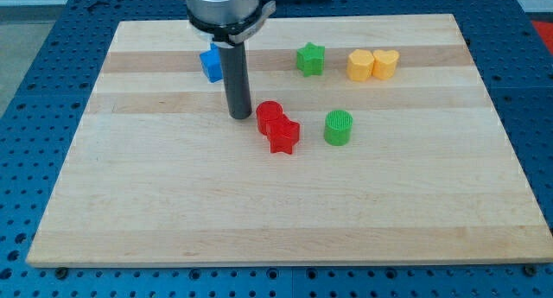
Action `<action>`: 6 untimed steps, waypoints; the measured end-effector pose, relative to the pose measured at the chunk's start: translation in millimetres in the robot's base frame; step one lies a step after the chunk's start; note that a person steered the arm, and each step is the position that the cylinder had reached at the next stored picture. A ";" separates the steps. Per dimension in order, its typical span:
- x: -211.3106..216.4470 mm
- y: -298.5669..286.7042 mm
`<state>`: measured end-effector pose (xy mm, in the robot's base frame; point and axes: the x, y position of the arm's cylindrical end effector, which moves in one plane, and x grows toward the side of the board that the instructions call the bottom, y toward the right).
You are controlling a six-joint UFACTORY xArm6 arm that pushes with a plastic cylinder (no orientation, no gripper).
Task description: Point at the green circle
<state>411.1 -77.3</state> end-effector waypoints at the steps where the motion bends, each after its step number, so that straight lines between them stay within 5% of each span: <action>1: 40.7 -27.4; 2: 102.9 0.3; 3: 138.3 92.0; 4: 120.5 156.0; 6: 72.4 147.2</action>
